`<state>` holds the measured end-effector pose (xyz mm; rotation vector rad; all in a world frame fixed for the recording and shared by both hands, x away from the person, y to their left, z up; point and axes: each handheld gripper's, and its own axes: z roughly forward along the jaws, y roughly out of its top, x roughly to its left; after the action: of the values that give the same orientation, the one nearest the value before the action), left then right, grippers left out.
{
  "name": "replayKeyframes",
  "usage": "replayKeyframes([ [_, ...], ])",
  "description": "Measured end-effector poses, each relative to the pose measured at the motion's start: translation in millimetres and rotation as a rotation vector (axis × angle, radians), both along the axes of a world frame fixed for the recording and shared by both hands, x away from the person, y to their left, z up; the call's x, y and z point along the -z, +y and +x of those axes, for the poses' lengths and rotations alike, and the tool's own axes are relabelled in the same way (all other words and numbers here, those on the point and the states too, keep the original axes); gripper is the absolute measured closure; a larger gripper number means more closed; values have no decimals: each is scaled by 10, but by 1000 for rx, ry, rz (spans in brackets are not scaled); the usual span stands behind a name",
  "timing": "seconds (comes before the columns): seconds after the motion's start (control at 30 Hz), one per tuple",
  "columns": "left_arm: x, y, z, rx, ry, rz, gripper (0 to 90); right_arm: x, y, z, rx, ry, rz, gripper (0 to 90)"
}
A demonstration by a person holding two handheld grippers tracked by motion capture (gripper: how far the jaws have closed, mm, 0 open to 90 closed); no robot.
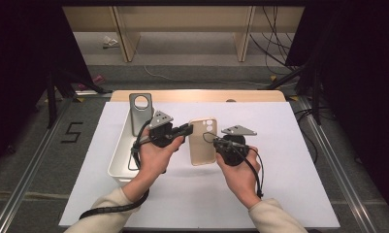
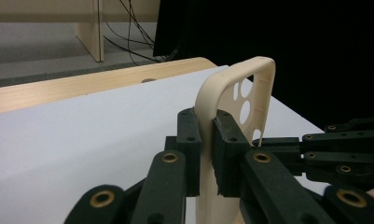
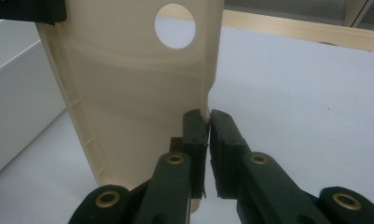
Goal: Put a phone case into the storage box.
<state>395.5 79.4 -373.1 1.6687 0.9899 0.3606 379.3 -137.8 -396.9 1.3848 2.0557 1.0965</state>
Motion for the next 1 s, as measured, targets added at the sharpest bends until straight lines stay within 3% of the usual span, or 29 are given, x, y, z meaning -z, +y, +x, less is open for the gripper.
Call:
replayKeyframes([
  [0.13,-24,12,-3,-6,-25,4,825,-5,-2,-3,-7,-1,9,807],
  [0.37,-29,35,1,-18,-45,14,825,-14,-31,7,-47,-33,21,598],
  [0.5,-30,53,9,-23,-53,18,825,-11,-23,2,-100,-119,-42,446],
  [0.67,-54,93,19,-32,-70,17,825,-36,-55,-5,-160,-171,-26,294],
  [0.8,-80,139,33,-31,-89,20,825,-48,-137,-7,-187,-179,18,231],
  [0.9,-96,165,36,-28,-105,27,825,-50,-205,7,-204,-193,-1,254],
  [1.0,-116,194,39,-22,-117,34,825,-44,-283,20,-212,-196,21,234],
])
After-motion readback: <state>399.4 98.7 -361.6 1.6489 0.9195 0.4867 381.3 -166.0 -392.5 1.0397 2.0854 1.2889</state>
